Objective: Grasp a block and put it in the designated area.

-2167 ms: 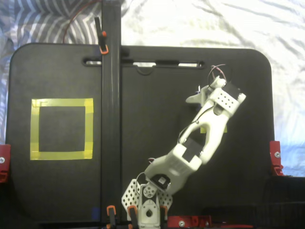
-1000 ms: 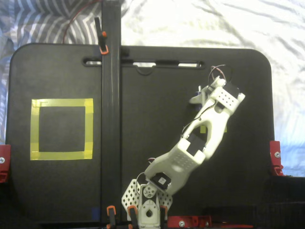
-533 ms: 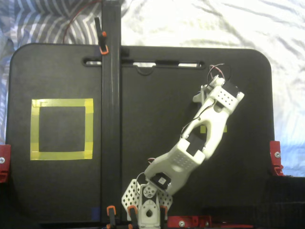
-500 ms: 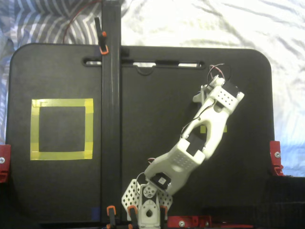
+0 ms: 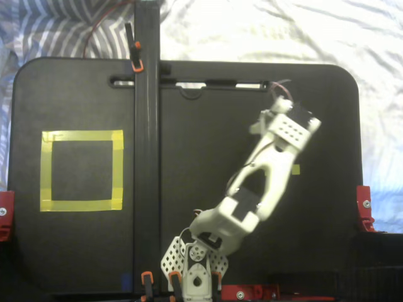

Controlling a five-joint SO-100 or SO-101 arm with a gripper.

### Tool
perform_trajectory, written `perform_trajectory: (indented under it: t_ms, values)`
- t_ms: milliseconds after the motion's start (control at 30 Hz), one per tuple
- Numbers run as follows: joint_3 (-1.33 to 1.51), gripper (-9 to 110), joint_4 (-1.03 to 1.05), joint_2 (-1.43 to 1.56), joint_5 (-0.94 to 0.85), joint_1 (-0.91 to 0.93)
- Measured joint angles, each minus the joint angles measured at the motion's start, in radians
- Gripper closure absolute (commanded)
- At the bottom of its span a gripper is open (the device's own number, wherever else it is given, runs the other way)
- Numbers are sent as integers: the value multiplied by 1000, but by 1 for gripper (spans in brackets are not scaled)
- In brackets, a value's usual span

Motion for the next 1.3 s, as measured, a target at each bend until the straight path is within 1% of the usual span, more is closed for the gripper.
perform_trajectory:
  t_ms: [433, 633, 967, 1300]
  values:
    - [0, 79, 18, 9, 130, -91]
    - [0, 79, 18, 25, 255, -176]
    - [0, 79, 51, 81, 526, -413]
    - [64, 79, 60, 100, 788, -678]
